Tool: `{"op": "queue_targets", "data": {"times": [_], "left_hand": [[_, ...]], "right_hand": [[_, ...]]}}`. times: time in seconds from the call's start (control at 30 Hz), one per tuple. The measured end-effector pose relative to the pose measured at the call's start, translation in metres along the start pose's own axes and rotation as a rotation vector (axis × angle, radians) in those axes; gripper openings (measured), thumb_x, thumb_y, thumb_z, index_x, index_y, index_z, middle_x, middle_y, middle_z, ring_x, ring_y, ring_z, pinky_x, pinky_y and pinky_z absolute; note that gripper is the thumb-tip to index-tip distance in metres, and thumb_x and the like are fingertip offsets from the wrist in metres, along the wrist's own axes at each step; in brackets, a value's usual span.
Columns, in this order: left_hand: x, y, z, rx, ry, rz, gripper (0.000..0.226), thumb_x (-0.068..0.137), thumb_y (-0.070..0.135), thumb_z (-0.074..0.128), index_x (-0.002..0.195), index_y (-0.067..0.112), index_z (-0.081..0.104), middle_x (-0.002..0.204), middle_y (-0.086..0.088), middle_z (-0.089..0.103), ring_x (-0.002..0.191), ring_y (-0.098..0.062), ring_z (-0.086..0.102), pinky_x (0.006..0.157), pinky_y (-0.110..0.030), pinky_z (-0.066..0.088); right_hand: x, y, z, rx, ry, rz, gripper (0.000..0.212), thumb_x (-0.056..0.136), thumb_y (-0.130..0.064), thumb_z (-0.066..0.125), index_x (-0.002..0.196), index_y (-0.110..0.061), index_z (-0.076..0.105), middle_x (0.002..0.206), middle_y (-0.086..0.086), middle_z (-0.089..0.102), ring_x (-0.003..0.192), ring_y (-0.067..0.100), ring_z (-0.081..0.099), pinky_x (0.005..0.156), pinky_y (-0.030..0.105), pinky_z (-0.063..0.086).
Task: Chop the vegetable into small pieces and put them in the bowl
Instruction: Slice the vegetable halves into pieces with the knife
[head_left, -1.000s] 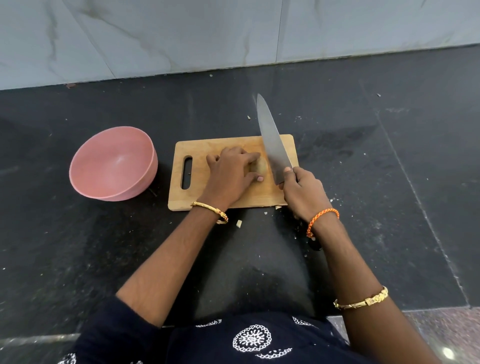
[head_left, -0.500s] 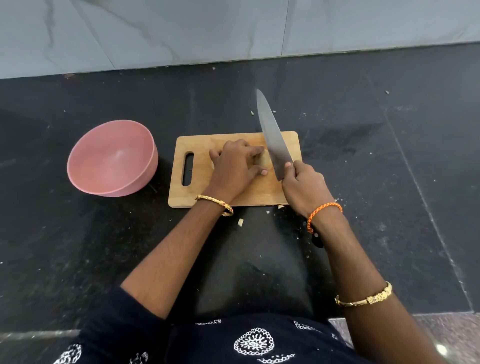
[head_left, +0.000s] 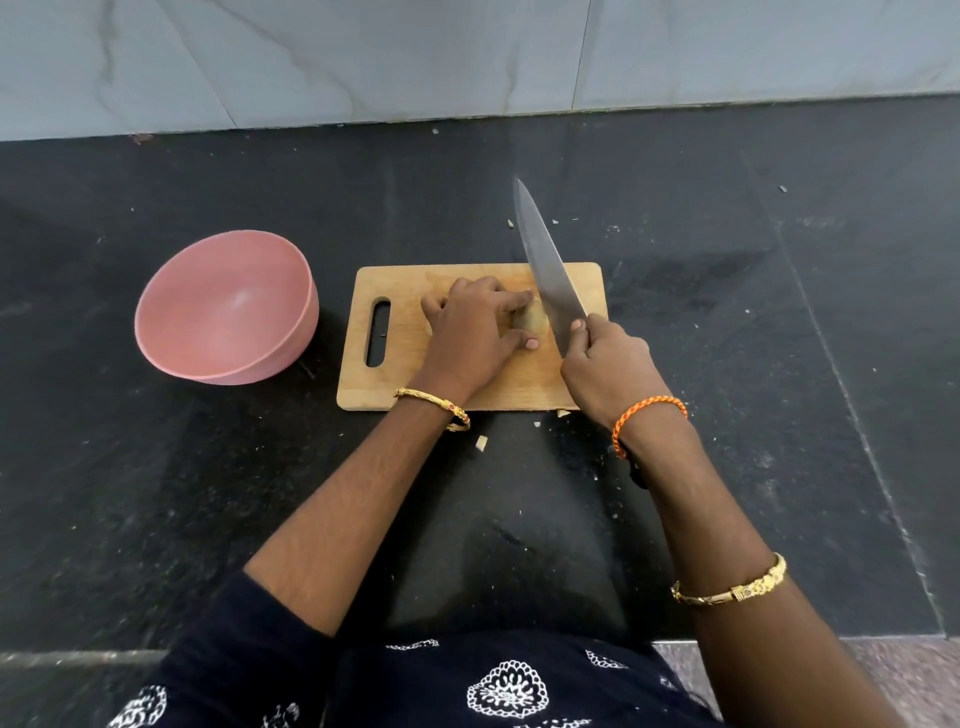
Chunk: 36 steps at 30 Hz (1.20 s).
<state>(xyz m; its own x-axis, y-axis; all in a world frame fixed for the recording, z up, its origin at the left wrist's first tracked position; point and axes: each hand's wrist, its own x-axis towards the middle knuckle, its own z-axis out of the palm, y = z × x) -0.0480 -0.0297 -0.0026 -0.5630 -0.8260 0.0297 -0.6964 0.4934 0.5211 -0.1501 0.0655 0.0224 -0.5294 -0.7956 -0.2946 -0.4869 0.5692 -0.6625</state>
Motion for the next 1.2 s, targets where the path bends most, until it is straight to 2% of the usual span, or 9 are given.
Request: {"op": "queue_targets", "data": {"times": [0.1, 0.2, 0.43, 0.57, 0.7, 0.83, 0.9, 1.03, 1.2], "left_hand": [[-0.001, -0.001, 0.001, 0.013, 0.019, 0.001, 0.041, 0.077, 0.039, 0.068, 0.118, 0.034, 0.061, 0.108, 0.006, 0.059, 0.108, -0.017, 0.043, 0.076, -0.032, 0.015], [-0.002, -0.001, 0.002, 0.033, 0.034, -0.001, 0.042, 0.079, 0.040, 0.066, 0.120, 0.034, 0.059, 0.111, 0.006, 0.059, 0.109, -0.017, 0.043, 0.077, -0.032, 0.015], [-0.004, -0.001, 0.005, 0.044, 0.077, -0.027, 0.040, 0.077, 0.041, 0.068, 0.117, 0.039, 0.060, 0.106, 0.009, 0.060, 0.107, -0.018, 0.043, 0.080, -0.036, 0.020], [-0.005, 0.001, 0.005, 0.034, 0.076, -0.043, 0.042, 0.078, 0.040, 0.068, 0.118, 0.038, 0.059, 0.107, 0.010, 0.060, 0.107, -0.018, 0.042, 0.079, -0.035, 0.018], [-0.005, 0.005, 0.002, 0.032, 0.063, -0.061, 0.042, 0.078, 0.038, 0.068, 0.119, 0.035, 0.060, 0.108, 0.010, 0.059, 0.108, -0.018, 0.041, 0.080, -0.036, 0.019], [-0.005, 0.008, 0.000, 0.033, 0.032, -0.088, 0.043, 0.077, 0.037, 0.070, 0.118, 0.033, 0.061, 0.113, 0.010, 0.059, 0.112, -0.018, 0.041, 0.081, -0.036, 0.017], [-0.005, 0.011, -0.002, 0.038, 0.028, -0.096, 0.042, 0.077, 0.038, 0.070, 0.118, 0.032, 0.061, 0.115, 0.009, 0.059, 0.113, -0.018, 0.040, 0.082, -0.036, 0.017], [-0.007, 0.016, -0.003, 0.075, 0.015, -0.100, 0.041, 0.078, 0.036, 0.069, 0.118, 0.032, 0.061, 0.118, 0.008, 0.058, 0.114, -0.019, 0.040, 0.083, -0.036, 0.018], [-0.012, 0.015, -0.001, 0.075, 0.025, -0.135, 0.040, 0.078, 0.037, 0.069, 0.118, 0.034, 0.060, 0.118, 0.009, 0.058, 0.116, -0.019, 0.040, 0.085, -0.038, 0.018]], "right_hand": [[-0.005, -0.007, 0.005, -0.045, 0.026, -0.006, 0.028, 0.100, -0.031, 0.028, 0.092, -0.013, 0.048, 0.087, 0.012, 0.055, 0.085, 0.033, 0.057, 0.079, 0.042, 0.050], [-0.009, -0.012, 0.008, -0.044, 0.046, -0.005, 0.025, 0.101, -0.030, 0.028, 0.092, -0.014, 0.044, 0.074, 0.004, 0.045, 0.082, 0.032, 0.057, 0.078, 0.042, 0.050], [-0.028, -0.005, 0.016, -0.139, 0.029, 0.094, 0.032, 0.101, -0.030, 0.027, 0.107, -0.008, 0.049, 0.101, 0.019, 0.054, 0.097, 0.041, 0.055, 0.075, 0.036, 0.038], [-0.043, 0.004, 0.015, -0.207, -0.002, 0.089, 0.023, 0.101, -0.031, 0.028, 0.099, -0.014, 0.044, 0.085, 0.009, 0.043, 0.089, 0.036, 0.055, 0.072, 0.035, 0.040], [-0.059, 0.018, -0.002, -0.201, -0.061, 0.081, 0.028, 0.100, -0.032, 0.028, 0.096, -0.012, 0.048, 0.087, 0.013, 0.049, 0.082, 0.032, 0.051, 0.075, 0.035, 0.042], [-0.067, 0.024, -0.020, -0.069, 0.006, 0.027, 0.034, 0.099, -0.031, 0.030, 0.070, -0.018, 0.043, 0.083, 0.014, 0.057, 0.081, 0.033, 0.053, 0.069, 0.032, 0.038], [-0.056, 0.024, -0.019, -0.021, 0.032, 0.011, 0.037, 0.100, -0.030, 0.030, 0.066, -0.019, 0.039, 0.082, 0.014, 0.057, 0.084, 0.031, 0.050, 0.069, 0.032, 0.035], [-0.027, 0.026, -0.010, 0.050, 0.030, 0.027, 0.036, 0.099, -0.030, 0.030, 0.072, -0.015, 0.047, 0.090, 0.016, 0.061, 0.091, 0.035, 0.055, 0.073, 0.034, 0.041], [-0.018, 0.024, -0.005, 0.068, -0.008, -0.007, 0.036, 0.100, -0.031, 0.030, 0.080, -0.010, 0.052, 0.090, 0.014, 0.061, 0.090, 0.032, 0.055, 0.071, 0.032, 0.037]]}}
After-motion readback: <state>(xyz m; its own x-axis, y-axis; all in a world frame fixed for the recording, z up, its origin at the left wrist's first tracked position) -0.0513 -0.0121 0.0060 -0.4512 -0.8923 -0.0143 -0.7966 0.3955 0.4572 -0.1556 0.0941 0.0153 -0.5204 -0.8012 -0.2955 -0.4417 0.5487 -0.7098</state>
